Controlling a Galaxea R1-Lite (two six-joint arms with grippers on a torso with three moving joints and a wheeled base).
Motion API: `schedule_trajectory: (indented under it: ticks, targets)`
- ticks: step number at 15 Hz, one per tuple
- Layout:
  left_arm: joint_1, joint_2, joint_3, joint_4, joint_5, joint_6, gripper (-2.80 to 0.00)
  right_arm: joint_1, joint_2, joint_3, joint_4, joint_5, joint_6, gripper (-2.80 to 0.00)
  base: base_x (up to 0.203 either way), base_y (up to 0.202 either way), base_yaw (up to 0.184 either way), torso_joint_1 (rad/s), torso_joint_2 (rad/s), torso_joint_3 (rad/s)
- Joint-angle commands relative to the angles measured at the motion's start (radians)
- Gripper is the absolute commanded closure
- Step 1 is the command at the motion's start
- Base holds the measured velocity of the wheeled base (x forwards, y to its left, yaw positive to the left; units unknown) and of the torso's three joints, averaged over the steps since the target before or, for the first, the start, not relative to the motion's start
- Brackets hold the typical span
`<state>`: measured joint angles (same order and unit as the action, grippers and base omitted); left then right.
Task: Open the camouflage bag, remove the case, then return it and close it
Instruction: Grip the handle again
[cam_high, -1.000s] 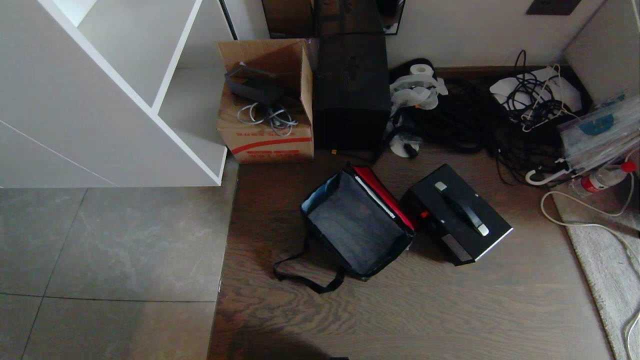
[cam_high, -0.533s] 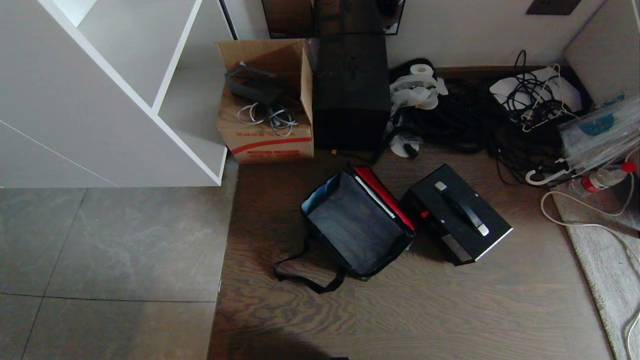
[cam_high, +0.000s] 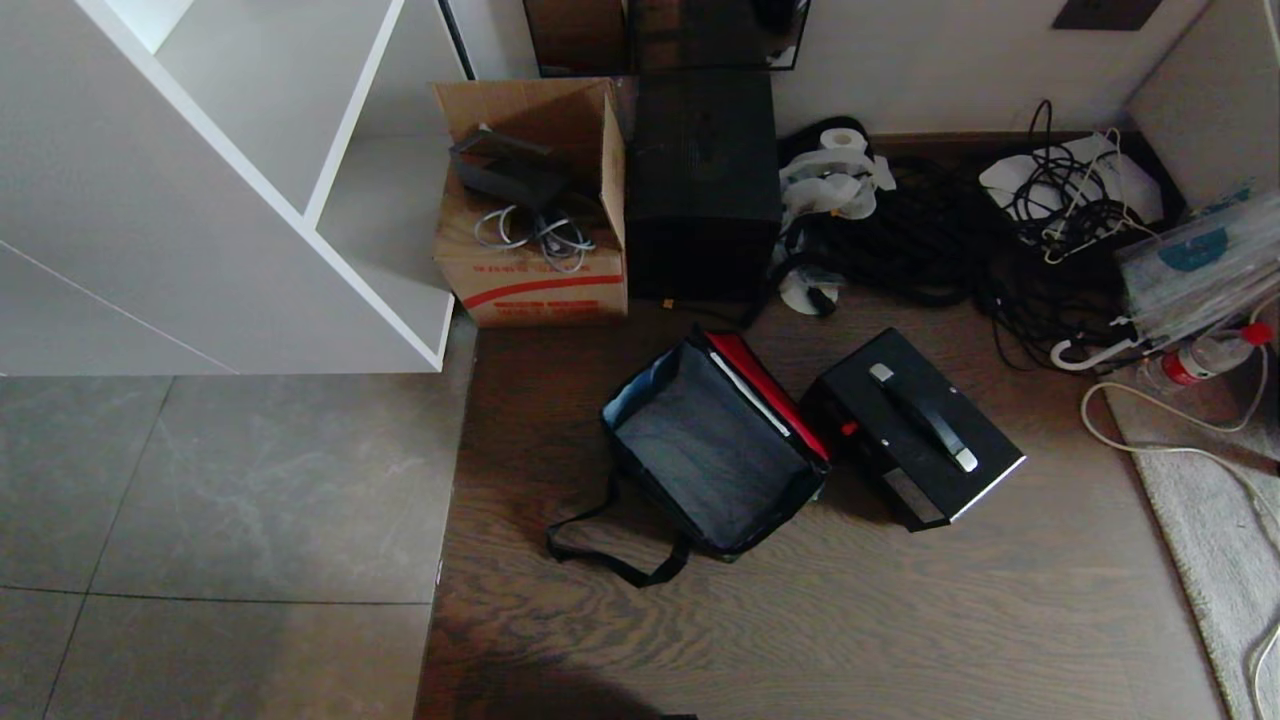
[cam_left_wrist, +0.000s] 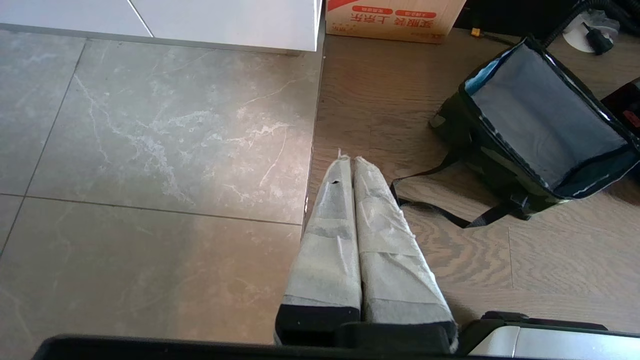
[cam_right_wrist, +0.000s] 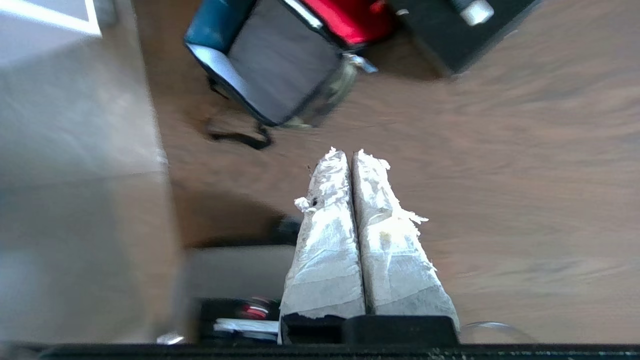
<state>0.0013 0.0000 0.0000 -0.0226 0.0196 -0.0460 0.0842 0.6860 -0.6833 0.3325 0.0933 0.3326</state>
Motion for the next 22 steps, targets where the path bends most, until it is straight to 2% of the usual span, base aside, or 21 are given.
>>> schedule_trajectory:
  ticks: [1,3,6,10,12,13,14,15,17,19,20,22]
  targets:
    - [0.000,0.000,0.011,0.000,0.000,0.000,0.00,0.014,0.489,-0.182,-0.061,0.005,0.084,0.00,0.000,0.000,0.000,0.000,0.00,0.000]
    - [0.000,0.000,0.011,0.000,0.000,0.000,0.00,0.003,0.747,-0.316,-0.148,0.008,0.143,0.00,0.000,0.000,0.000,0.000,0.00,0.000]
    - [0.000,0.000,0.011,0.000,0.000,0.000,0.00,-0.028,1.048,-0.412,-0.292,0.012,0.198,0.00,0.000,0.000,0.000,0.000,0.00,0.000]
    - [0.000,0.000,0.011,0.000,0.000,0.000,0.00,-0.065,1.334,-0.496,-0.476,0.012,0.219,0.00,0.000,0.000,0.000,0.000,0.00,0.000]
    - [0.000,0.000,0.011,0.000,0.000,0.000,0.00,-0.073,1.410,-0.590,-0.512,0.020,0.220,0.00,0.000,0.000,0.000,0.000,0.00,0.000]
    - [0.000,0.000,0.011,0.000,0.000,0.000,0.00,-0.073,1.432,-0.634,-0.505,0.028,0.215,-2.80,0.000,0.000,0.000,0.000,0.00,0.000]
    - [0.000,0.000,0.011,0.000,0.000,0.000,0.00,-0.073,1.454,-0.674,-0.488,0.031,0.180,-2.80,0.000,0.000,0.000,0.000,0.00,0.000]
    - [0.000,0.000,0.011,0.000,0.000,0.000,0.00,-0.072,1.461,-0.694,-0.477,0.037,0.109,-2.80,0.000,0.000,0.000,0.000,0.00,0.000]
    - [0.000,0.000,0.009,0.000,0.000,0.000,0.00,-0.073,1.478,-0.692,-0.469,0.041,-0.014,-2.80,0.000,0.000,0.000,0.000,0.00,0.000]
    - [0.000,0.000,0.011,0.000,0.000,0.000,0.00,-0.072,1.501,-0.689,-0.470,0.026,-0.103,-2.80,0.000,0.000,0.000,0.000,0.00,0.000]
    - [0.000,0.000,0.011,0.000,0.000,0.000,0.00,-0.072,1.504,-0.689,-0.469,0.005,-0.170,-2.80,0.000,0.000,0.000,0.000,0.00,0.000]
    - [0.000,0.000,0.011,0.000,0.000,0.000,0.00,-0.068,1.507,-0.686,-0.477,-0.088,-0.375,-2.80,0.000,0.000,0.000,0.000,0.00,0.000]
